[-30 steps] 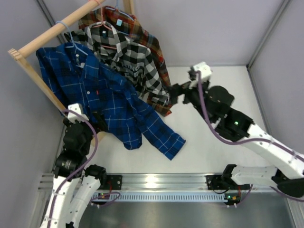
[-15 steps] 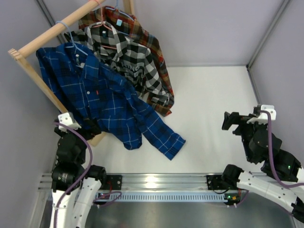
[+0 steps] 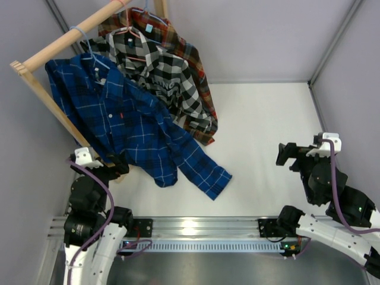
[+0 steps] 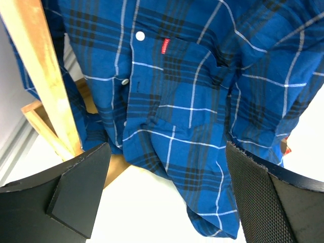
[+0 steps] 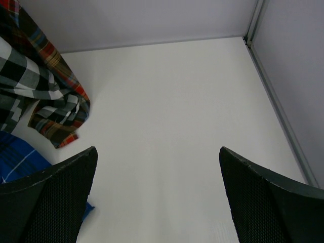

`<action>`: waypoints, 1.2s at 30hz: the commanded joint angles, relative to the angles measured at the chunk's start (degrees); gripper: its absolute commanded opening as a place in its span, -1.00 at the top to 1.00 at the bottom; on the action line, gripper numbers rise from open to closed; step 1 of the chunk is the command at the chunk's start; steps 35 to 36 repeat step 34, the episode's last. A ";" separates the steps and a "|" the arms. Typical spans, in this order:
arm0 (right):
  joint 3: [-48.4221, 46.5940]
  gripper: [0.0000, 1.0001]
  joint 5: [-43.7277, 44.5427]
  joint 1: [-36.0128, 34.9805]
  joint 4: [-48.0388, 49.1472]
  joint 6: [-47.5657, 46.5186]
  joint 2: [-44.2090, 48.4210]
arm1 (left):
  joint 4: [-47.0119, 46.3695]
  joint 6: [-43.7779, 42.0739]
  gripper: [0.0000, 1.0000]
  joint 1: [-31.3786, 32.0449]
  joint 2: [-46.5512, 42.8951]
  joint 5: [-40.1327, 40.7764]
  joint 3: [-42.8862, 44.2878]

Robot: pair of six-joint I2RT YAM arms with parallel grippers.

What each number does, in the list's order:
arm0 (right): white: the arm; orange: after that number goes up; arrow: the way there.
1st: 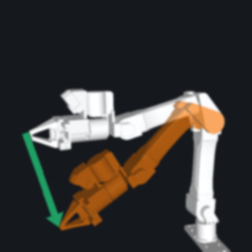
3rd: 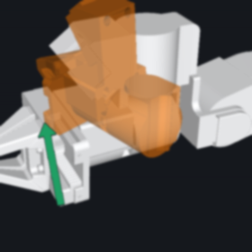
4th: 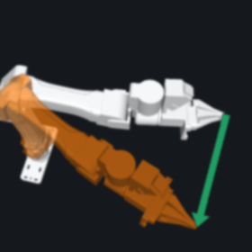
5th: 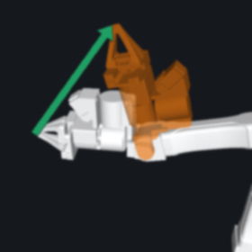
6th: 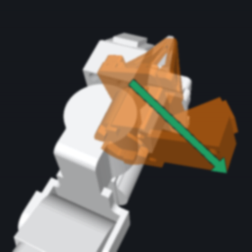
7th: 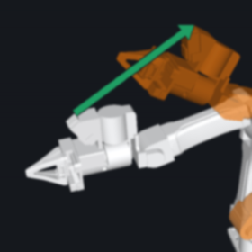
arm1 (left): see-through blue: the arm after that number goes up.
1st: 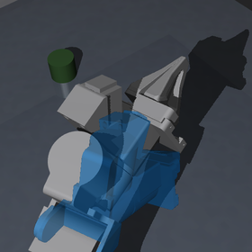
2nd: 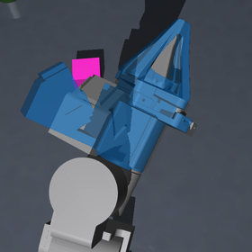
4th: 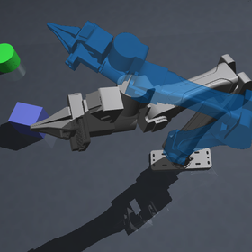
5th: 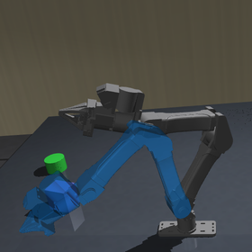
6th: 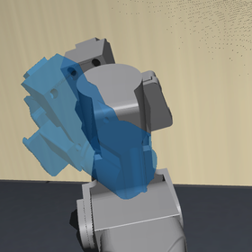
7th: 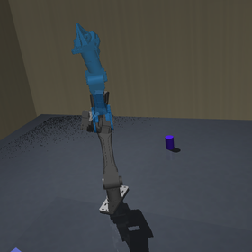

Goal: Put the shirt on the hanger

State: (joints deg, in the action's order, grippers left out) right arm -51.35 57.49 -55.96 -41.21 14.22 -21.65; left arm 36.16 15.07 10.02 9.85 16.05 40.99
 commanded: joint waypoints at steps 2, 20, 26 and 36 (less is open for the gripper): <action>0.64 -0.99 0.43 0.24 -1.15 1.25 -0.59 | -0.92 -0.30 -0.96 1.05 -0.44 -1.29 -0.48; 0.99 -0.99 1.21 0.24 -1.15 1.87 -4.28 | -1.53 0.92 -0.96 1.14 1.49 0.03 -0.83; 0.90 -0.99 2.10 0.24 -1.24 1.95 -5.95 | -1.53 0.84 -0.96 1.14 1.40 0.29 -0.83; 1.17 -0.99 2.71 0.24 -1.15 2.39 -6.13 | -1.53 0.84 -0.96 1.14 1.49 0.29 -0.91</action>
